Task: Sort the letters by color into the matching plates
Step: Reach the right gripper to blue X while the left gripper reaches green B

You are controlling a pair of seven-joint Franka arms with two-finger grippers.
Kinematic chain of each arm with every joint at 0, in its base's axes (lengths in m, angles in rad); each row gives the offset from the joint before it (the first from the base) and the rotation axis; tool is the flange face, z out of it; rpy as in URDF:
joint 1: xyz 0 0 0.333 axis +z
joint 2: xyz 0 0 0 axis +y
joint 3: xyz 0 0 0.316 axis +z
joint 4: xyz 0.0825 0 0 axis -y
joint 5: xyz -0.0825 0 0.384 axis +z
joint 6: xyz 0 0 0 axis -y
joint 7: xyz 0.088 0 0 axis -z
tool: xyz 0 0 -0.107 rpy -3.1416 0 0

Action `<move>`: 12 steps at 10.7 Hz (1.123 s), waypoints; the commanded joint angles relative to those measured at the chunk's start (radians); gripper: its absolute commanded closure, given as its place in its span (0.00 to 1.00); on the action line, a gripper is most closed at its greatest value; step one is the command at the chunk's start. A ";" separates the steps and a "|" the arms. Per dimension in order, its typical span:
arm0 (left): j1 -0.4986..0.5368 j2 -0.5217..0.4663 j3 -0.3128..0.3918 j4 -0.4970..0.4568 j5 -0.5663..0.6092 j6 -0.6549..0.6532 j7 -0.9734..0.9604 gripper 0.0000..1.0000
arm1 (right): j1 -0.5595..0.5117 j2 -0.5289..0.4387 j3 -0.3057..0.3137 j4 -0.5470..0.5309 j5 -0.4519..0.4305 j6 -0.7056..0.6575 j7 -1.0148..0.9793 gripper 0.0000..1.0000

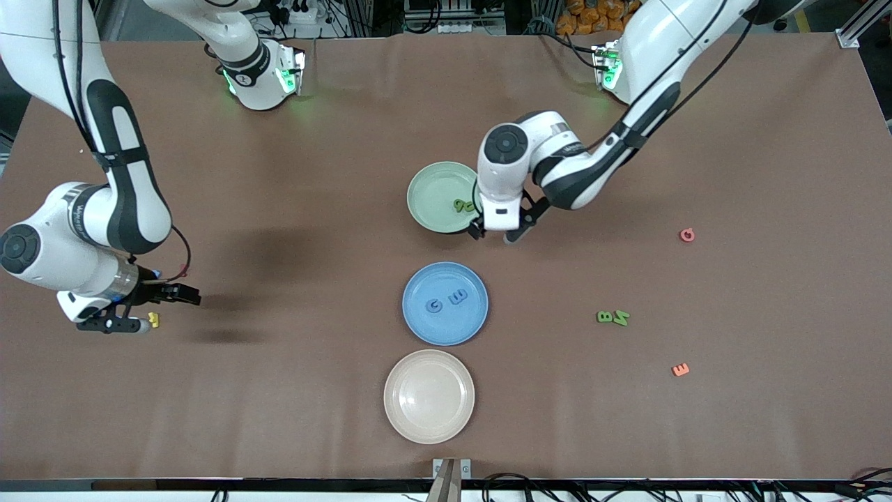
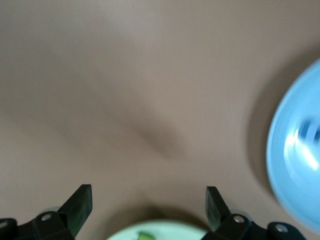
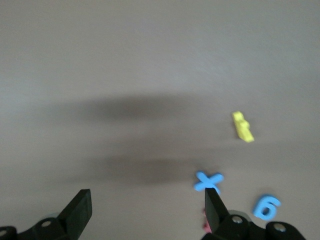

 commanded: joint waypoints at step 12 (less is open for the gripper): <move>0.191 0.117 0.243 0.238 -0.027 -0.034 -0.180 0.00 | -0.067 0.064 -0.026 -0.170 0.039 0.267 0.001 0.00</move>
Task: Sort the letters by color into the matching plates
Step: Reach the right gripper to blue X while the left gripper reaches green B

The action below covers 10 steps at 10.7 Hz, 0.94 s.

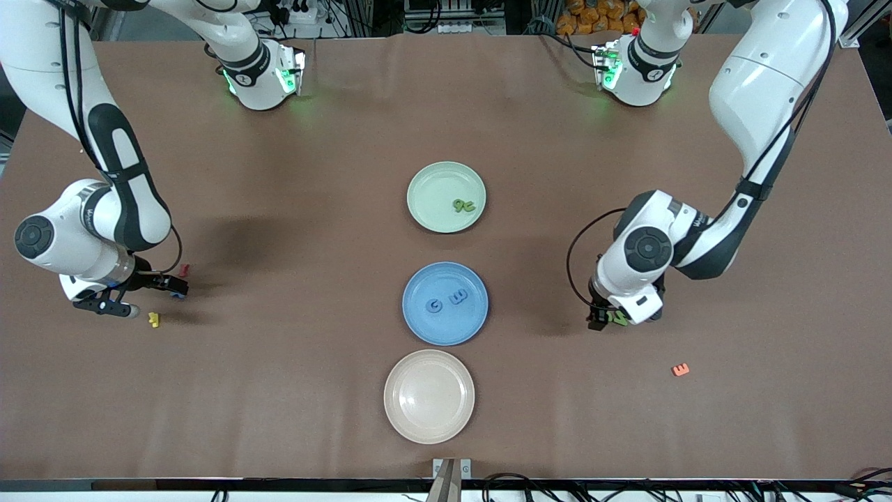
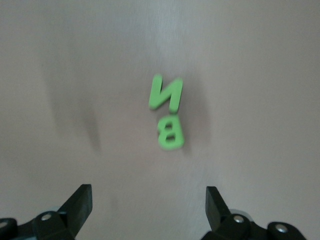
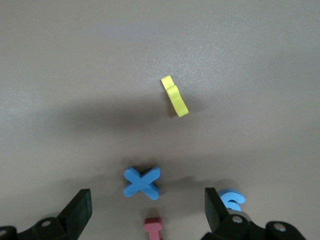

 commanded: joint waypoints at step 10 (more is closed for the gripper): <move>-0.020 0.134 0.093 0.128 -0.049 -0.002 -0.054 0.00 | -0.009 0.004 0.027 -0.084 0.043 0.111 0.000 0.17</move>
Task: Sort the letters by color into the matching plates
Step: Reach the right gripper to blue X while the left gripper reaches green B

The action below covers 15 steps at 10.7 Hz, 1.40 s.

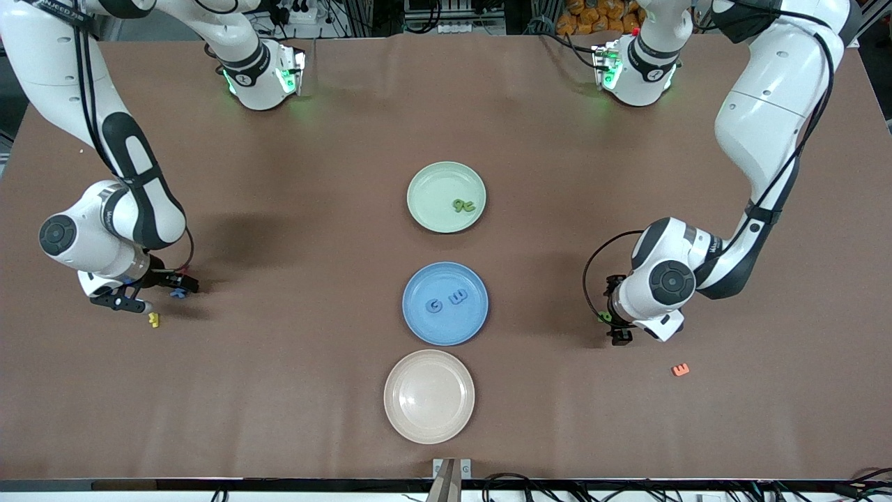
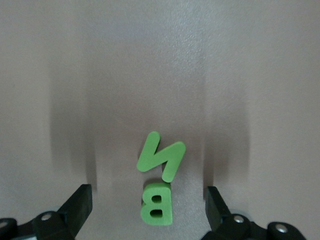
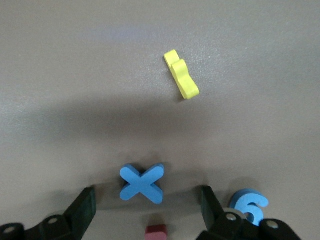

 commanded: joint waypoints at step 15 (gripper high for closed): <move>-0.054 0.031 0.054 0.029 -0.005 0.079 0.013 0.00 | -0.009 -0.022 0.025 -0.015 0.024 0.033 -0.001 0.71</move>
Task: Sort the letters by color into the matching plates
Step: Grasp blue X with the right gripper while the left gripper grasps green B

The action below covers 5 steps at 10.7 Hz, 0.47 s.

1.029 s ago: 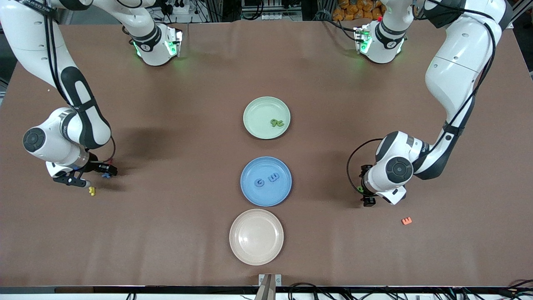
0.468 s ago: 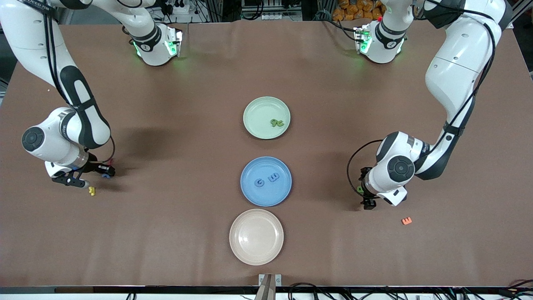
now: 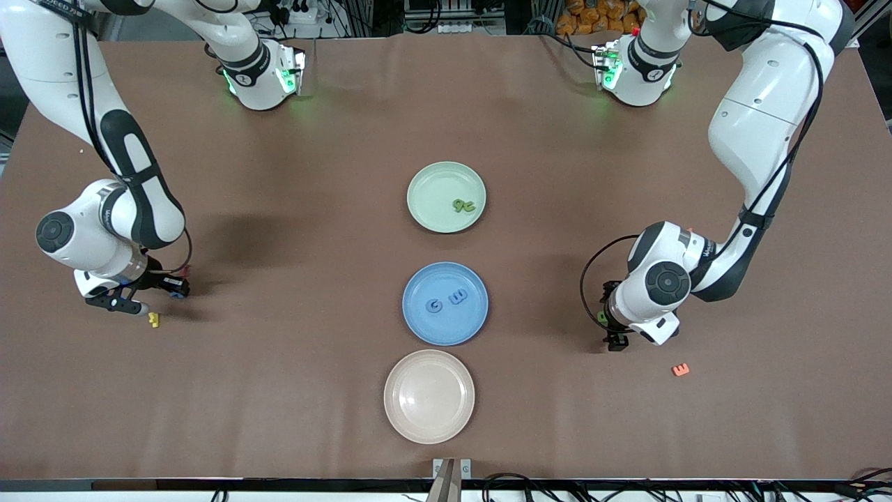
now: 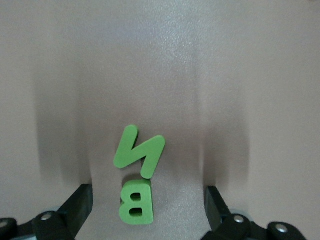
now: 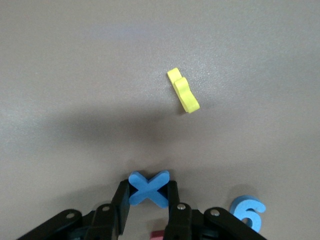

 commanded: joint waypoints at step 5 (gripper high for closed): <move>-0.040 0.007 0.031 0.016 0.011 0.011 0.004 1.00 | 0.013 -0.023 0.031 0.024 0.011 -0.005 0.001 0.77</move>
